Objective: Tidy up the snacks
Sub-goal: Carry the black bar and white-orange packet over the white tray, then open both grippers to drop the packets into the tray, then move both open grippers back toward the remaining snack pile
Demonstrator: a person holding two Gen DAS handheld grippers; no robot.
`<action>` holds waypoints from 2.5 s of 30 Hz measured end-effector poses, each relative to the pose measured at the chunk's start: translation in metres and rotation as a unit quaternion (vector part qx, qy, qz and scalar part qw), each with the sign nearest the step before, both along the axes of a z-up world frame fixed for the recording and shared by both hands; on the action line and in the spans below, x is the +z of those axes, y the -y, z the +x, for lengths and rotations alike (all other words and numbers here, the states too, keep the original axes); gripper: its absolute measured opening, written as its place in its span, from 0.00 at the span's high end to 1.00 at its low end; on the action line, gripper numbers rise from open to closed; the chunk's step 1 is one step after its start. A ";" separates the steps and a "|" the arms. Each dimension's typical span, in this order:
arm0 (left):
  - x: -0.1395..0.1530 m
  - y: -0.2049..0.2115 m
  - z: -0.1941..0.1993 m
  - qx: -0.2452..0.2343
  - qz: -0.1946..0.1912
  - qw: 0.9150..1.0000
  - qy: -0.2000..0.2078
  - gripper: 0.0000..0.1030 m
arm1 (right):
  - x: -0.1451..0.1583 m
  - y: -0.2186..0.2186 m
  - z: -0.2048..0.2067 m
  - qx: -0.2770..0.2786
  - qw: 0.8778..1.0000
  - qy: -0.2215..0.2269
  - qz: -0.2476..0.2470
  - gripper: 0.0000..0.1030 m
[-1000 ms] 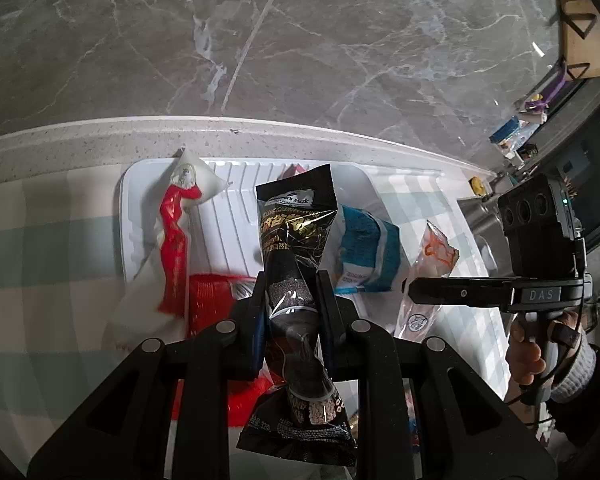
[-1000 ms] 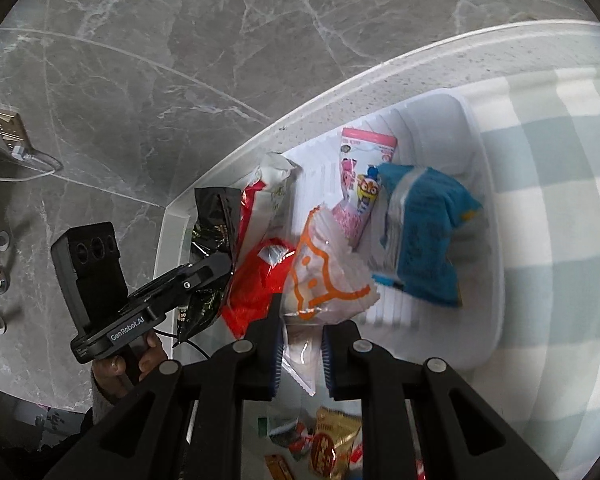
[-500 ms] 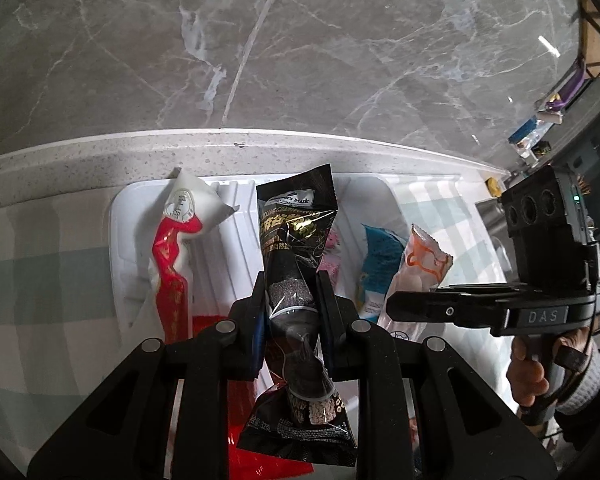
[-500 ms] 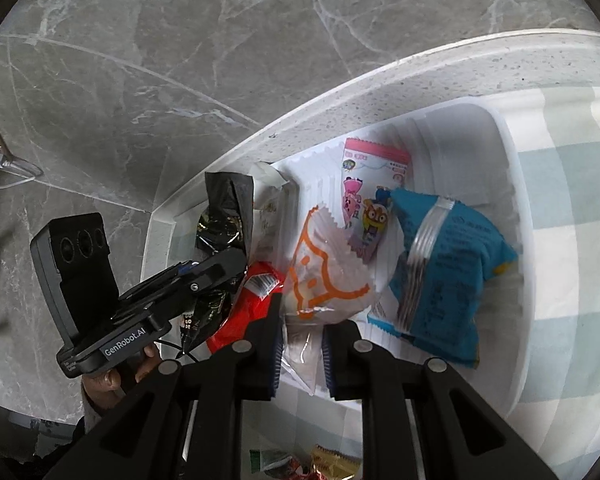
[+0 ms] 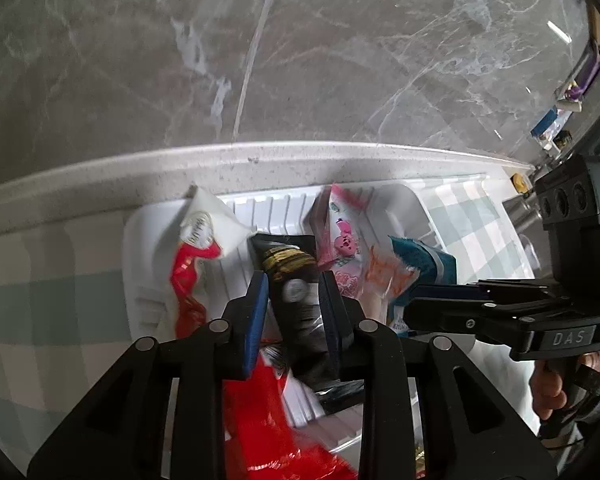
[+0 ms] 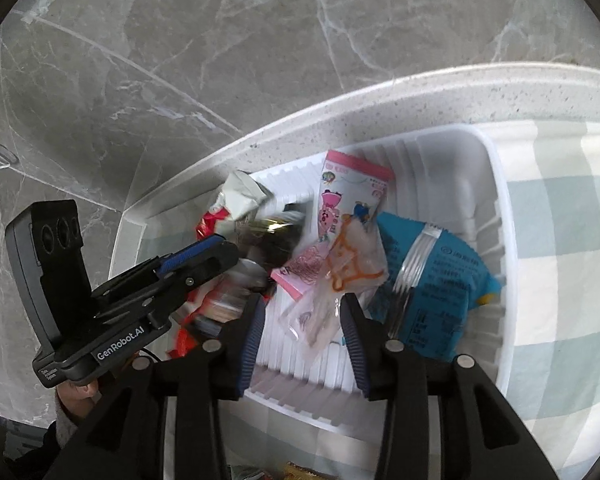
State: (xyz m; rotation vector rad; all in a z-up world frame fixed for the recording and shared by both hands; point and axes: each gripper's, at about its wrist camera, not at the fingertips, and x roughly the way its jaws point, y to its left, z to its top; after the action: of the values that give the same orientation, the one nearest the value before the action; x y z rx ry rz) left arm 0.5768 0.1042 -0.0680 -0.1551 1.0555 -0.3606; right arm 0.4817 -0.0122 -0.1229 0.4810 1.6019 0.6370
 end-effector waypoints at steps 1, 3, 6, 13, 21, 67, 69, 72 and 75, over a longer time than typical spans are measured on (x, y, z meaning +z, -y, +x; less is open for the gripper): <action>0.003 0.001 -0.001 -0.001 0.008 1.000 0.006 0.76 | 0.004 0.002 0.000 -0.001 1.000 0.003 0.000 0.58; 0.008 0.004 -0.004 -0.003 0.014 1.000 0.016 0.76 | 0.010 0.004 0.000 -0.001 1.000 0.011 0.001 0.58; 0.016 0.004 -0.010 -0.001 0.009 1.000 0.023 0.76 | 0.020 0.005 -0.002 0.000 1.000 0.022 0.004 0.58; 0.032 0.006 -0.036 0.001 0.005 0.999 0.034 0.76 | 0.049 0.017 -0.019 0.001 0.999 0.044 0.008 0.57; 0.051 0.005 -0.081 -0.008 0.006 0.999 0.043 0.75 | 0.082 0.035 -0.058 0.006 0.998 0.068 0.000 0.53; 0.005 0.018 -0.267 -0.097 0.071 0.993 0.000 0.59 | 0.113 0.083 -0.257 0.087 0.972 0.151 -0.155 0.49; 0.001 0.018 -0.268 -0.101 0.070 0.992 -0.003 0.58 | 0.110 0.080 -0.261 0.095 0.971 0.151 -0.160 0.48; -0.005 0.021 -0.268 -0.110 0.073 0.991 -0.009 0.57 | 0.105 0.077 -0.263 0.107 0.968 0.151 -0.170 0.48; -0.011 0.025 -0.266 -0.114 0.078 0.990 -0.017 0.57 | 0.099 0.075 -0.265 0.117 0.965 0.152 -0.179 0.48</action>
State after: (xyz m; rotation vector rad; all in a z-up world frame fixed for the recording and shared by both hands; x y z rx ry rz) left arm 0.3105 0.0791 -0.0794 0.1007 1.1338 -0.4803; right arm 0.2167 -0.0868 -0.0237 -0.0755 1.4461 0.5492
